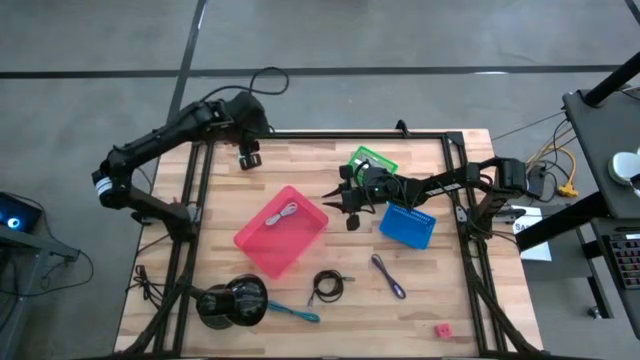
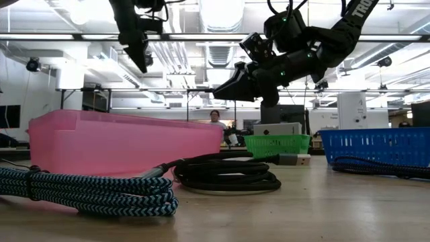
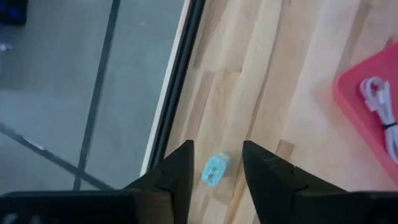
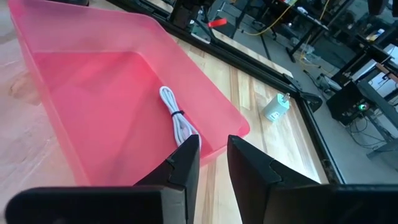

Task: Pick and place items into bin
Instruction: Put the top white charger adapter into the blue bin

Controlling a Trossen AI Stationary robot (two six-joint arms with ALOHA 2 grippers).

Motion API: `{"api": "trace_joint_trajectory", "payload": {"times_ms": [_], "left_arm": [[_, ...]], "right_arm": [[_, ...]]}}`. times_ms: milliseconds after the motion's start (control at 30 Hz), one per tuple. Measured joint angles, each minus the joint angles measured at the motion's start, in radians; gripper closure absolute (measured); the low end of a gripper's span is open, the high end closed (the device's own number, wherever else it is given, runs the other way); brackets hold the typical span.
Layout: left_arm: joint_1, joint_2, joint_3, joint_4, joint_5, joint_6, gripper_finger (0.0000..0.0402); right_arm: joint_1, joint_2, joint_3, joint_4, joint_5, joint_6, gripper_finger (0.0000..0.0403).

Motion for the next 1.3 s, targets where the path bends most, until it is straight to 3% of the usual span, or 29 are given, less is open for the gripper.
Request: {"api": "trace_joint_trajectory", "payload": {"times_ms": [333,600,800,1133,1300], "left_arm": [[0.083,0.024,-0.007,-0.108,0.043,0.062,0.0163],[0.099,0.142,-0.02,-0.115,0.048,0.155,0.0157],[0.101,0.247,-0.006,-0.179,-0.027,0.141,0.0157],[0.099,0.391,-0.005,-0.213,-0.029,0.13,0.0157],[0.097,0.437,-0.005,-0.212,-0.109,0.131,0.0157]], "right_arm": [[0.0,0.0,0.0,-0.008,0.0,0.0,0.0336],[0.0,0.0,0.0,-0.011,0.0,0.0,0.0328],[0.0,0.0,0.0,-0.02,0.0,0.0,0.0332],[0.0,0.0,0.0,-0.037,0.002,-0.019,0.0339],[0.0,0.0,0.0,-0.037,0.002,-0.019,0.0339]]}}
